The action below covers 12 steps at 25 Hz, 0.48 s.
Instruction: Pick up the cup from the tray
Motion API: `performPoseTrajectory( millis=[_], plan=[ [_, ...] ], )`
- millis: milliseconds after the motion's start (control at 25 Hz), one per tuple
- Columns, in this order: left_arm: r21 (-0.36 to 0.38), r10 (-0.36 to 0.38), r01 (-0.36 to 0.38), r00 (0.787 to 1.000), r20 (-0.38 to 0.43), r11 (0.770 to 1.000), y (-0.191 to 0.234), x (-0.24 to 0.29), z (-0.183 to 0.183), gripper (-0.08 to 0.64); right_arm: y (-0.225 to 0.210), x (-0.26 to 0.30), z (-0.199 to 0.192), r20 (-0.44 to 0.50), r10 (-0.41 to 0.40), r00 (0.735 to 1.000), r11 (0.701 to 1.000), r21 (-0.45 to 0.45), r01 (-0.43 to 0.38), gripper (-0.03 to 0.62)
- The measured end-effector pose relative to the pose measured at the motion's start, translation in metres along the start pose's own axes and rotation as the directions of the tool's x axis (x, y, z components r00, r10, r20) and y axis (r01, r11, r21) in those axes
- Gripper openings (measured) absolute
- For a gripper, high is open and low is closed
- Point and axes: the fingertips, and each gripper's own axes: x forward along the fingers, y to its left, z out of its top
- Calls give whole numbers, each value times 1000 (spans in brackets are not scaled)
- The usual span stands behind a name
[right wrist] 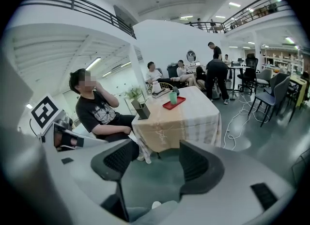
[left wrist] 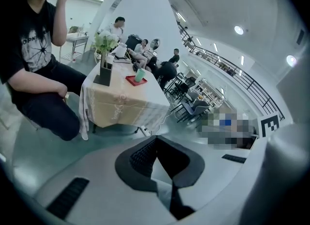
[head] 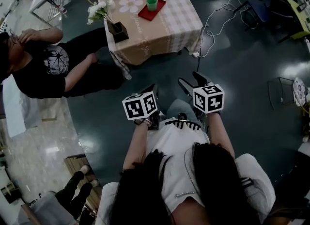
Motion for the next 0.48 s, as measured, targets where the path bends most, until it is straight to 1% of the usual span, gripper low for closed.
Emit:
performPoseTrajectory(
  millis=[120,280,360,480],
  plan=[
    [-8,16,-16,1000,6,1000,7,0,9,8,-5,1,6,5,-13,1000,1000,-17,13,314],
    [-22,20,-20,1000,10,1000,15,6,20,8,-13,11,22,42,-11,999,1000,10,10,318],
    [-26,21,-20,1000,21,999,18,11,29,8,-19,21,31,42,-12,999,1000,-8,12,318],
    [-33,44,-42,999,33,999,24,21,50,8,-26,41,54,37,5,999,999,-46,-4,324]
  ],
)
